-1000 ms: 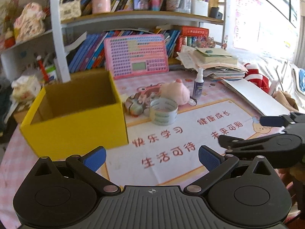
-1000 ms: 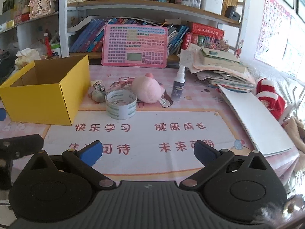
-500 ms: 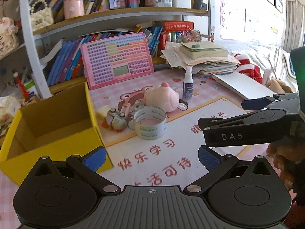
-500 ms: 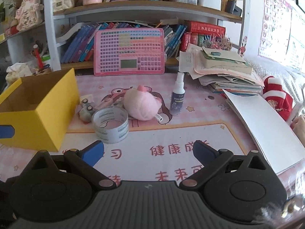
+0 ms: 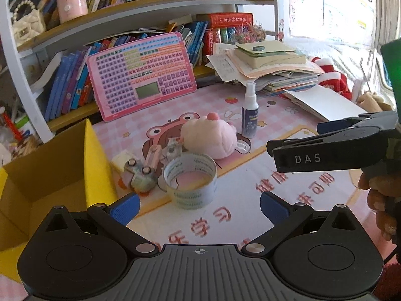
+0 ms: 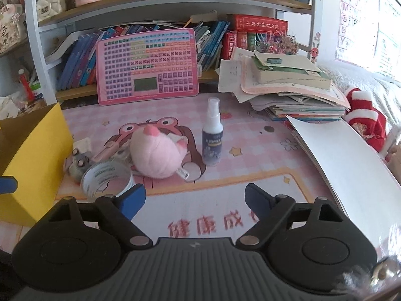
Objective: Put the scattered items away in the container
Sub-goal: 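Move the left tool to the tape roll while the right tool approaches the spray bottle, then grasp the tape roll with the left tool while the right tool grasps the spray bottle, then carry the tape roll and spray bottle over the yellow box with both tools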
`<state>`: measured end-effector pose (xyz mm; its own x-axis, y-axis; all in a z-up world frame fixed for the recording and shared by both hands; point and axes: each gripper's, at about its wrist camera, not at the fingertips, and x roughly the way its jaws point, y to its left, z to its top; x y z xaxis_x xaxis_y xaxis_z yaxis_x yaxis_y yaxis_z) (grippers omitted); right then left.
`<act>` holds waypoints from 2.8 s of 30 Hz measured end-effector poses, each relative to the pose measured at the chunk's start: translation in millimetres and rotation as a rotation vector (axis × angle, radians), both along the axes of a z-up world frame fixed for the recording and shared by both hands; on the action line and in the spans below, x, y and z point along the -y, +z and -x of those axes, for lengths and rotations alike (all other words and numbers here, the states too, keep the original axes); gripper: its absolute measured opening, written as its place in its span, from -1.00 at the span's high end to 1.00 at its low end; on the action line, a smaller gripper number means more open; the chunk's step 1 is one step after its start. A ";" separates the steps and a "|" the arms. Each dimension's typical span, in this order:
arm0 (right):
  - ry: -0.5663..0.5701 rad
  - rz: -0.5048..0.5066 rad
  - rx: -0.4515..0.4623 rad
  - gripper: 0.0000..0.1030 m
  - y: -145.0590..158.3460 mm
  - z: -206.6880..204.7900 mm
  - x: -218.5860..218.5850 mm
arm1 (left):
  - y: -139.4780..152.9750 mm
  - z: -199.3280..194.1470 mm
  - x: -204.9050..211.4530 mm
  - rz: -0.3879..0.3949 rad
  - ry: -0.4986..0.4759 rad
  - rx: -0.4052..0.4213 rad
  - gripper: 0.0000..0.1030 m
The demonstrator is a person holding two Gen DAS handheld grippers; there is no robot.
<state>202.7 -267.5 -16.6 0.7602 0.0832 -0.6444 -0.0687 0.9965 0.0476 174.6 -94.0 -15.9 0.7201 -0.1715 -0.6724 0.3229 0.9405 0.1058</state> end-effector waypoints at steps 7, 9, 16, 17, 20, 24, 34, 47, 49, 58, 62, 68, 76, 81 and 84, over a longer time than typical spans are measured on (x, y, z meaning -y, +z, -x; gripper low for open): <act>0.036 -0.008 -0.029 -0.69 -15.6 -43.4 8.3 | -13.8 -42.3 12.2 -0.023 0.055 -0.024 -0.99; 0.051 -0.005 -0.038 -0.69 -21.4 -56.4 10.4 | -20.0 -53.2 14.6 -0.022 0.072 -0.035 -0.99; 0.074 -0.023 -0.074 -0.67 -43.0 -96.3 18.5 | -42.2 -84.8 24.1 -0.056 0.100 -0.085 -0.98; 0.074 -0.025 -0.081 -0.66 -45.8 -101.2 19.4 | -45.1 -89.6 24.4 -0.057 0.105 -0.093 -0.98; 0.074 -0.027 -0.092 -0.60 -52.6 -113.0 20.5 | -52.7 -102.1 25.7 -0.059 0.124 -0.119 -0.98; 0.087 -0.016 -0.097 -0.56 -58.8 -125.7 21.0 | -60.1 -113.7 27.4 -0.055 0.136 -0.153 -0.92; 0.112 0.009 -0.093 -0.49 -63.4 -142.8 17.9 | -77.5 -132.9 27.7 -0.041 0.168 -0.238 -0.87; 0.103 0.034 -0.091 0.17 -69.7 -157.8 21.3 | -87.5 -141.6 31.0 -0.052 0.198 -0.274 -0.68; 0.103 0.026 -0.095 0.39 -71.2 -159.3 23.3 | -87.1 -141.8 30.9 -0.051 0.199 -0.273 -0.67; 0.072 -0.033 -0.124 0.40 -66.1 -147.5 37.5 | -69.1 -129.5 37.0 -0.033 0.157 -0.243 -0.67; 0.057 -0.064 -0.122 0.40 -61.6 -135.1 46.8 | -54.7 -122.0 36.1 0.001 0.158 -0.219 -0.67; 0.044 -0.100 -0.101 0.40 -52.0 -119.5 51.4 | -29.2 -110.0 35.2 0.063 0.148 -0.173 -0.67; 0.075 -0.119 -0.064 0.40 -35.0 -93.1 38.6 | -1.3 -97.6 33.8 0.123 0.096 -0.110 -0.67; 0.076 -0.096 -0.061 0.40 -29.2 -76.4 23.4 | 10.7 -86.4 23.2 0.143 0.064 -0.075 -0.66; 0.060 -0.066 -0.045 0.40 -21.8 -66.0 12.5 | 20.4 -72.5 10.5 0.165 0.027 -0.029 -0.66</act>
